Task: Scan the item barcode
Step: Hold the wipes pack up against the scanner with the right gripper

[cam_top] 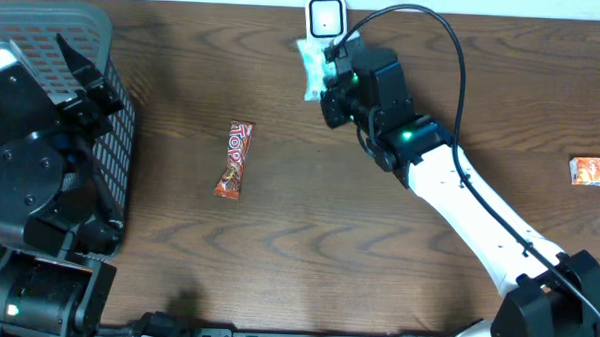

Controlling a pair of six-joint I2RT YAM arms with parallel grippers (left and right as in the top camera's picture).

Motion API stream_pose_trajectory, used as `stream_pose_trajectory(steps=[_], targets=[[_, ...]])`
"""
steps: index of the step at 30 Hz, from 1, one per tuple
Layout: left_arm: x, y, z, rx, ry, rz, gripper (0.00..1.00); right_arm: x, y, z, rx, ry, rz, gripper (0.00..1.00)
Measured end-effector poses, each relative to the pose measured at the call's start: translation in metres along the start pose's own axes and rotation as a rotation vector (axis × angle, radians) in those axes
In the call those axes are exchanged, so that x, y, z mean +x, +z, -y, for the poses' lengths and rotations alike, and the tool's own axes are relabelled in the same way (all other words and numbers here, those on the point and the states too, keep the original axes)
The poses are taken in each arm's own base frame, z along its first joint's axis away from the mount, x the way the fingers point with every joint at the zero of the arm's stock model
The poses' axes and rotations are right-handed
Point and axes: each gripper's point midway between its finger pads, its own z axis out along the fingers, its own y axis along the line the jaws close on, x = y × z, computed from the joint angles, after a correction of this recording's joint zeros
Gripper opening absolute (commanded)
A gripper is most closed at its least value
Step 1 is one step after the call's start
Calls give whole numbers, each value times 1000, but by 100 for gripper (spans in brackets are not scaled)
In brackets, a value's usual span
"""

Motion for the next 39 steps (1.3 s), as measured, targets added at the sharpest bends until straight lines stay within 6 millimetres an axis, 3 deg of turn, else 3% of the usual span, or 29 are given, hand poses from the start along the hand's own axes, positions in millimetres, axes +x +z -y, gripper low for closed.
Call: stream_pose_trajectory(steps=[4, 8, 19, 24, 28, 33, 39], targets=[[0, 0, 0, 0, 0, 0, 98, -28, 6, 16, 93, -89, 121, 1], [0, 0, 0, 0, -1, 1, 98, -47, 28, 33, 202, -176, 210, 1], [0, 0, 0, 0, -1, 0, 98, -73, 129, 82, 475, -408, 268, 1], [0, 0, 0, 0, -1, 0, 98, -80, 161, 101, 536, -446, 275, 1], [0, 0, 0, 0, -1, 0, 98, -73, 183, 113, 579, -464, 259, 1], [0, 0, 0, 0, -1, 0, 98, -35, 206, 116, 574, -504, 151, 1], [0, 0, 0, 0, 0, 0, 98, -13, 212, 110, 552, -533, 44, 1]])
